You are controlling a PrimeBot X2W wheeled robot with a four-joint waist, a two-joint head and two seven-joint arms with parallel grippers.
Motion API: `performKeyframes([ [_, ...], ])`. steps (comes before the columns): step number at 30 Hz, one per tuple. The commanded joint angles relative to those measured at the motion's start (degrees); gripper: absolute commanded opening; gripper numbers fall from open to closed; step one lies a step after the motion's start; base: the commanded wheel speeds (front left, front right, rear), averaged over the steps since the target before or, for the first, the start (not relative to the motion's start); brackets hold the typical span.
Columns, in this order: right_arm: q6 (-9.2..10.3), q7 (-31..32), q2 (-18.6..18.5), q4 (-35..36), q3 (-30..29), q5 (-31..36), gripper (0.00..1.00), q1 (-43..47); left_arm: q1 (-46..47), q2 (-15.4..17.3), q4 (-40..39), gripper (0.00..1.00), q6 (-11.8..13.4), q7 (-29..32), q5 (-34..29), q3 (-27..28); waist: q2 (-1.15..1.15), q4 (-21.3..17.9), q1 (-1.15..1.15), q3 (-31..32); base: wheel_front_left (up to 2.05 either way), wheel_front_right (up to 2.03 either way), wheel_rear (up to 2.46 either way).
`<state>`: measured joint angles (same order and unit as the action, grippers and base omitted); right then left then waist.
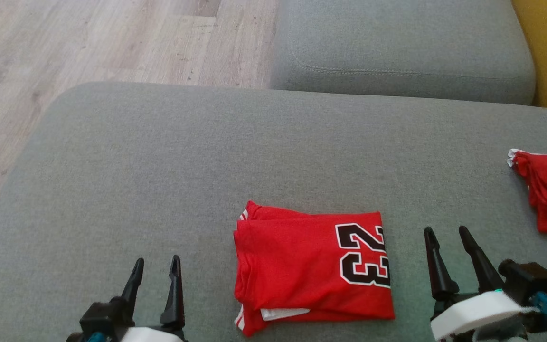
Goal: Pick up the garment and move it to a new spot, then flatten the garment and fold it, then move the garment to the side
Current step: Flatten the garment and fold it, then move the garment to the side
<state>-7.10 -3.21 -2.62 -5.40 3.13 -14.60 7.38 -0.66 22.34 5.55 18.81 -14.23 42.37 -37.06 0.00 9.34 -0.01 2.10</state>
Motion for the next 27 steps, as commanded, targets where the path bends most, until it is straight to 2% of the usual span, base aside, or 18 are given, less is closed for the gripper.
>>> performKeyframes([
  [1,-0.39,-0.9,-0.3,2.3,0.8,-0.1,1.00,-1.3,1.7,0.5,-1.2,1.00,-0.2,-0.7,-0.4,2.5,0.00,-0.1,0.01,0.0,0.00,0.00,0.00],
  [19,-0.39,1.6,-0.3,2.0,0.9,1.3,1.00,-0.2,2.0,-0.3,-0.9,1.00,-1.1,-0.7,-1.6,3.3,0.00,-0.2,0.01,-0.2,0.00,0.00,0.00],
  [22,-0.39,3.7,-0.3,1.7,1.1,1.4,1.00,-0.9,2.1,-0.5,-0.9,1.00,-1.2,-0.7,-1.7,3.3,0.00,0.1,0.01,-0.5,0.00,0.00,0.00],
  [27,-0.39,10.8,-0.3,-0.3,0.8,2.0,1.00,-4.4,2.3,-1.0,-0.8,1.00,-1.4,-0.7,-1.8,3.2,0.00,0.9,0.01,-1.3,0.00,0.00,0.00],
])
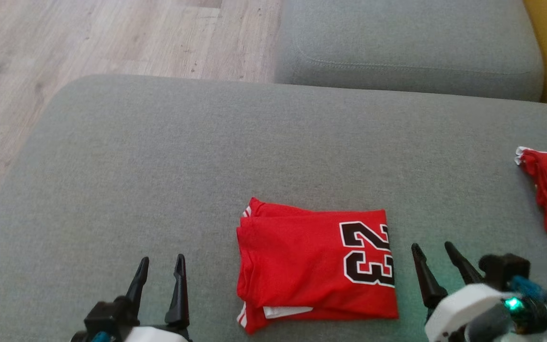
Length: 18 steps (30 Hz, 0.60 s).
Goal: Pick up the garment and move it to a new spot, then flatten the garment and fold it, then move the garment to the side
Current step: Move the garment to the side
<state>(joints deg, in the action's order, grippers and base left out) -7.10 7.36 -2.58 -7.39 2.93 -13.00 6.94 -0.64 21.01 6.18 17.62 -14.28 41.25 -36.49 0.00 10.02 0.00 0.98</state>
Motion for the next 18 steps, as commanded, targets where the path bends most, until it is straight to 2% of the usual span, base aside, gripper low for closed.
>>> performKeyframes([
  [1,-0.39,1.9,-0.3,0.9,1.0,0.7,1.00,-4.8,2.3,0.1,-1.4,1.00,-0.2,-0.7,-0.7,2.7,0.00,0.5,0.00,-0.4,0.00,0.00,0.00],
  [6,-0.39,9.2,-0.3,-4.1,1.4,2.4,1.00,-8.3,2.7,-0.8,-1.1,1.00,-0.5,-0.7,-0.8,3.0,0.00,2.4,0.00,-2.0,0.00,0.00,0.00],
  [17,-0.39,19.0,-0.3,-11.9,3.3,0.0,1.00,-13.0,2.7,-3.4,-0.1,1.00,-2.0,-0.7,-2.5,5.0,0.00,6.0,0.00,-4.5,0.00,0.00,0.00],
  [18,-0.39,19.5,-0.3,-12.3,3.8,-0.3,0.95,-13.2,2.7,-3.5,0.0,1.00,-2.2,-0.7,-2.6,5.2,0.00,6.0,0.00,-4.5,0.00,0.00,0.00],
])
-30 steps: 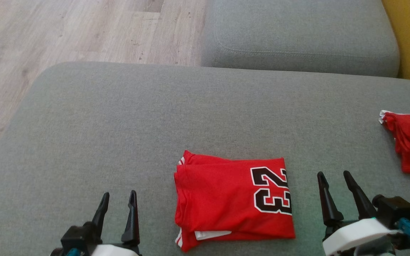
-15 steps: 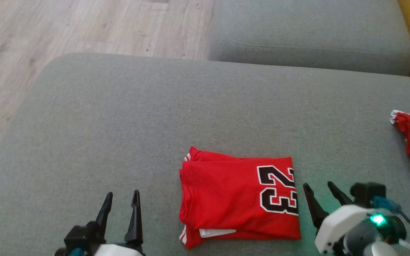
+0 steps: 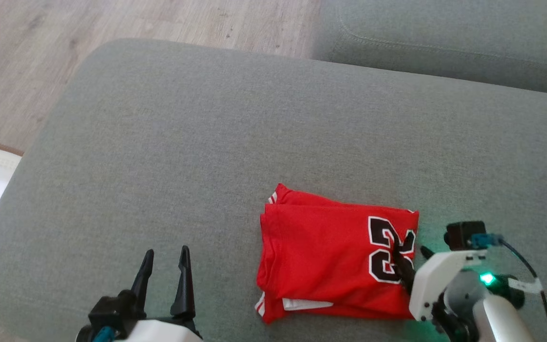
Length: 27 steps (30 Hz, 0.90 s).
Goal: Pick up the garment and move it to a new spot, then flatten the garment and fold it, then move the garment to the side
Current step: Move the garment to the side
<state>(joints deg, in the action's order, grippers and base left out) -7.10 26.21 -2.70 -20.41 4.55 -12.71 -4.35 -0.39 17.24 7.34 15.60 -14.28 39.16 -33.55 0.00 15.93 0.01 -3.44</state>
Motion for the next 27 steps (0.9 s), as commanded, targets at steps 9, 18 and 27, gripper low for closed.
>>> performKeyframes([
  [9,-0.39,-2.7,-0.2,0.4,1.6,-1.2,0.00,-4.7,1.9,-0.6,-0.7,1.00,-1.3,-0.7,-1.9,3.2,0.00,-2.5,-0.01,-0.4,0.00,0.00,0.00],
  [18,-0.39,-5.1,-2.6,4.5,-4.0,1.7,0.00,-6.6,2.3,-0.5,-1.5,1.00,-1.8,-0.7,-3.1,3.6,0.00,-13.5,-0.01,-2.1,0.00,0.00,0.00],
  [27,-0.39,-4.0,-4.9,10.4,-8.7,1.9,0.00,-7.9,5.2,0.0,-1.7,1.00,-2.4,-0.3,-4.2,3.1,0.00,-25.3,-0.01,-5.9,0.00,0.00,0.00],
])
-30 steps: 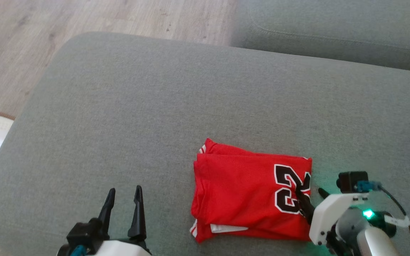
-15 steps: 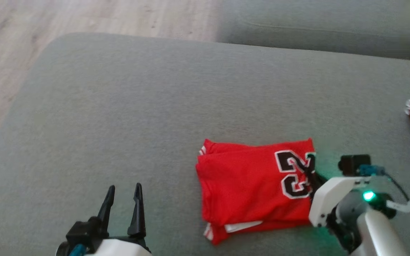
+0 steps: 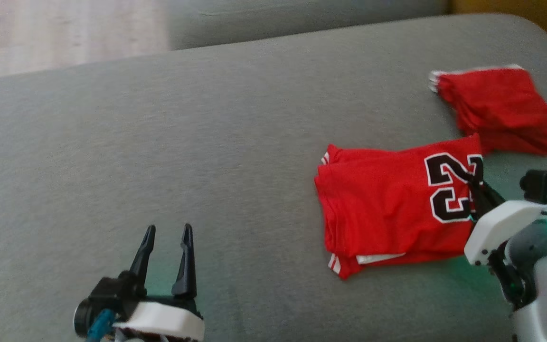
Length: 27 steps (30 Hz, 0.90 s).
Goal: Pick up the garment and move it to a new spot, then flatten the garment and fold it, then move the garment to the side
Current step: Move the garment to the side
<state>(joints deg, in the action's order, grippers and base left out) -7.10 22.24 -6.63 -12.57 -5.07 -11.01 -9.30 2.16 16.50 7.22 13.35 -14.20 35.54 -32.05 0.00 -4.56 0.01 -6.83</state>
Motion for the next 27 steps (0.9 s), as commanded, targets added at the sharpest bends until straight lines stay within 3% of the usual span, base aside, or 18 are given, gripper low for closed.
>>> performKeyframes([
  [1,-0.39,0.1,-0.9,2.8,0.9,0.0,0.00,-3.3,3.0,0.8,-1.5,1.00,-0.2,-0.2,-0.7,1.5,0.00,-5.7,-0.01,-2.9,0.00,0.00,0.00],
  [5,-0.39,-0.1,-0.6,3.1,1.0,-0.1,0.00,-4.8,4.3,1.1,-1.5,1.00,-0.4,0.3,-1.1,1.2,0.00,-8.3,-0.01,-4.1,0.00,0.00,0.00],
  [10,-0.39,-0.6,0.0,2.9,1.5,0.1,0.00,-6.6,5.2,1.1,-1.3,1.00,-0.5,0.6,-1.3,0.8,0.00,-8.7,-0.01,-4.5,0.00,0.00,0.00],
  [21,-0.39,1.4,-1.1,2.1,2.8,-0.3,0.00,-14.8,4.9,0.7,-0.8,1.00,-0.3,0.4,-0.9,1.0,0.00,-5.2,-0.01,-3.6,0.00,0.00,0.00],
  [27,-0.39,3.4,-3.3,-2.6,1.0,0.1,0.00,-24.5,4.9,0.6,-0.6,1.00,-0.4,0.1,-0.8,1.2,0.00,-2.8,-0.01,-4.1,0.00,0.00,0.00],
])
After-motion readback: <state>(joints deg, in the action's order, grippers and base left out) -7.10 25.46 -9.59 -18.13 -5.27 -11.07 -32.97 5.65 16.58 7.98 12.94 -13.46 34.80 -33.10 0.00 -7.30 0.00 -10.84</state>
